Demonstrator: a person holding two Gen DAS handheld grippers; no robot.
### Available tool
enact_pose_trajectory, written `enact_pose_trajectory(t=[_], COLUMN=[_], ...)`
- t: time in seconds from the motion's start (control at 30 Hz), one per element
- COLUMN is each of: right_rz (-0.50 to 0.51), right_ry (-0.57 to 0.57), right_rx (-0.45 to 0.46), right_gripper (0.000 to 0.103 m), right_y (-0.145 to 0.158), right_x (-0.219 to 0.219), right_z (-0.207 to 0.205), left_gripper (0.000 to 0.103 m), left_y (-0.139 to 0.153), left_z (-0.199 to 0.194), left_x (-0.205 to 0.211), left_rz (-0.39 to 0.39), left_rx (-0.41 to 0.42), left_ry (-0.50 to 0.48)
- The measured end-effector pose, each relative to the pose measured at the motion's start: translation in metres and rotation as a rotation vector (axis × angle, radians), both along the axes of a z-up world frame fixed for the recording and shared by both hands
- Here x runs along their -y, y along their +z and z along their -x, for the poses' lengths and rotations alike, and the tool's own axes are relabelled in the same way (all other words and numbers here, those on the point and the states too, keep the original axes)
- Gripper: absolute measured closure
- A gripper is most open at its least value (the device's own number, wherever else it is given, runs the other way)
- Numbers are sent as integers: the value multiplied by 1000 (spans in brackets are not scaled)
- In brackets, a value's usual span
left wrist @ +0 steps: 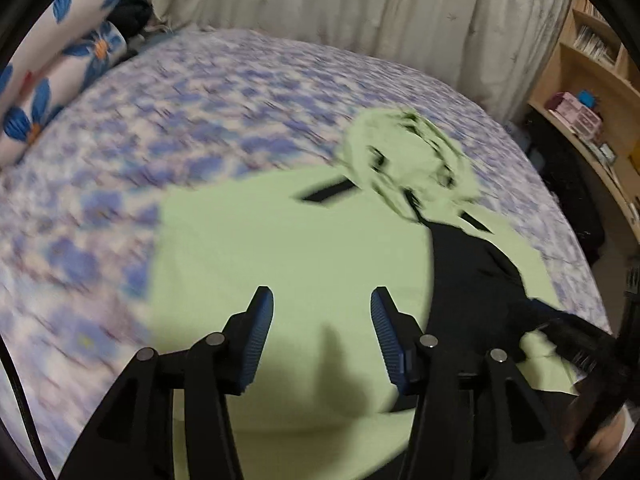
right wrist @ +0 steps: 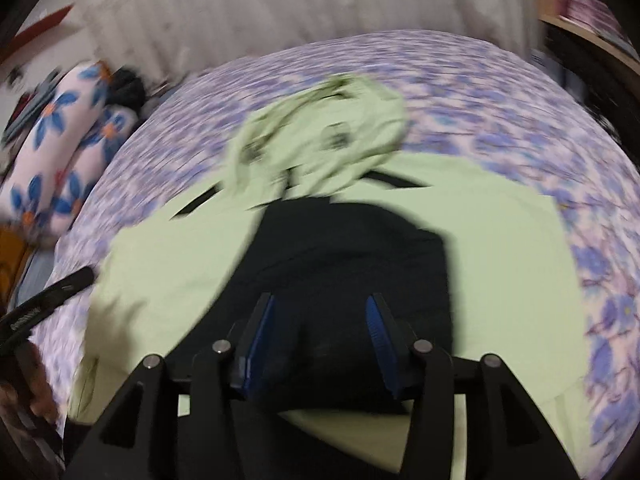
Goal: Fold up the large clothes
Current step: 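Lay the black cuffs flat with the right tool while the left tool smooths the folded side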
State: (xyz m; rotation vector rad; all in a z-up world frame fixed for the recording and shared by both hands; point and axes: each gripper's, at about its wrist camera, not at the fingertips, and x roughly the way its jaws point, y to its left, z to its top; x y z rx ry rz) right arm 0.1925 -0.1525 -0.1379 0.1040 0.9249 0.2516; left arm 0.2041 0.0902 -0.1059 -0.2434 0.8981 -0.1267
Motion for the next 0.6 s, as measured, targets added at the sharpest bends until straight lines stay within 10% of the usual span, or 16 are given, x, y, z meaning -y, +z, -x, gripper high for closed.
enact_pose_trajectory(t=[0.23, 0.6], right_rz=[73, 140], right_ry=[123, 171], right_rx=[-43, -14], right_gripper=[56, 56], right_y=[-32, -47], right_x=[-84, -115], right_z=[20, 40], left_gripper=[56, 62], left_y=[-63, -65], left_z=[15, 17], left_x=[15, -15], left_rz=[-139, -149], left_rx=[-115, -80], left_ry=[74, 84])
